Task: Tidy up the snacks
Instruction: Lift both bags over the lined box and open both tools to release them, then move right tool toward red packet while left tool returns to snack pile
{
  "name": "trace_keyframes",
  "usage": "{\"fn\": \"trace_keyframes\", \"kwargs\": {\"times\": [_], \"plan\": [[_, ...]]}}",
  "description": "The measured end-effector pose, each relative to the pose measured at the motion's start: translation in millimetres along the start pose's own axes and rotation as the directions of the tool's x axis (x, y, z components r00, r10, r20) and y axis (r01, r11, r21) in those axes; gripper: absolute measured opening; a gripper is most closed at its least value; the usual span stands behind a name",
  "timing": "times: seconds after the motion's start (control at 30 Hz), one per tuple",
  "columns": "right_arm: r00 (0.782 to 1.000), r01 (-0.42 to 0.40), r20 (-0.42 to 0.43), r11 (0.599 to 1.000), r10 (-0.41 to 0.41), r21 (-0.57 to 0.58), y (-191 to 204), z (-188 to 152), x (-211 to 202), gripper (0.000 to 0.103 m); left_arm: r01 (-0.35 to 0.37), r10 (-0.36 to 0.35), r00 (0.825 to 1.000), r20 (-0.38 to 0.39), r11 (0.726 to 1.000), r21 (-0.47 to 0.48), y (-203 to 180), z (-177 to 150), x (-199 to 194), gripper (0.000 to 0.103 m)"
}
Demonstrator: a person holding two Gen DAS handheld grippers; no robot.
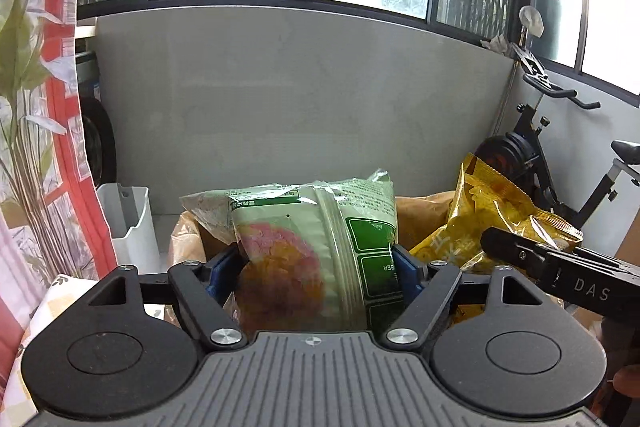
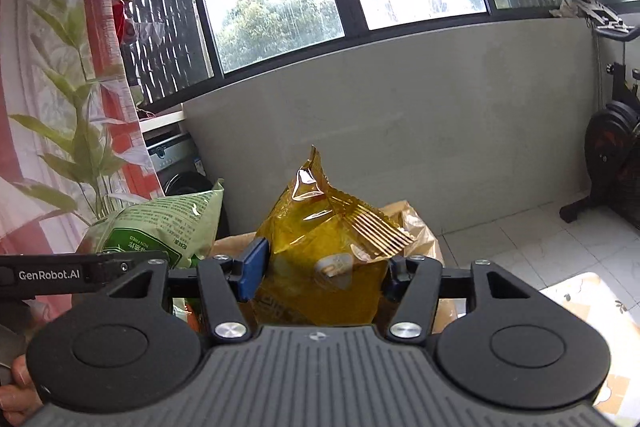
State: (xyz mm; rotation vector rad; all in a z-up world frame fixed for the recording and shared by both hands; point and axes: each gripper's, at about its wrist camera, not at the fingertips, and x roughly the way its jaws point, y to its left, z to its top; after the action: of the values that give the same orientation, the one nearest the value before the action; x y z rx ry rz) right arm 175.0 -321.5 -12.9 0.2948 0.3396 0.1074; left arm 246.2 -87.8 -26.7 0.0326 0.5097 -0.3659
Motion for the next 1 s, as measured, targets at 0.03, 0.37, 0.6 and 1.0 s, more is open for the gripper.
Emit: {"fn": "trace_keyframes", "kwargs": {"times": [0.03,0.37,0.6,1.0], "plan": [[1.000,0.017,-0.008,1.000,-0.017,0.012,-3,0,2,0.064,0.008,-0.008,1.000,-0.018,1.000,-0.006,6,1,7,0.082],[0.999,0.031,-0.022,1.000,-0.031,0.004,-11,10,-8,0.081,0.003,-0.003,1.000,-0.002,0.997,-0.074,35,12,1,0.088],[1.000,-0.017,-0.019,0.999,0.017,-0.038,0,12,-25,0.081,-0.002,0.005,0.999,0.042,0.998,-0.060,39,10,-31,0.088],[0.983,-0.184,-0.025,0.965,0.183,-0.188,-1,-23,-93,0.085,-0.075,0.085,0.993,0.080,0.990,-0.120,93,-64,-125,0.087]]}}
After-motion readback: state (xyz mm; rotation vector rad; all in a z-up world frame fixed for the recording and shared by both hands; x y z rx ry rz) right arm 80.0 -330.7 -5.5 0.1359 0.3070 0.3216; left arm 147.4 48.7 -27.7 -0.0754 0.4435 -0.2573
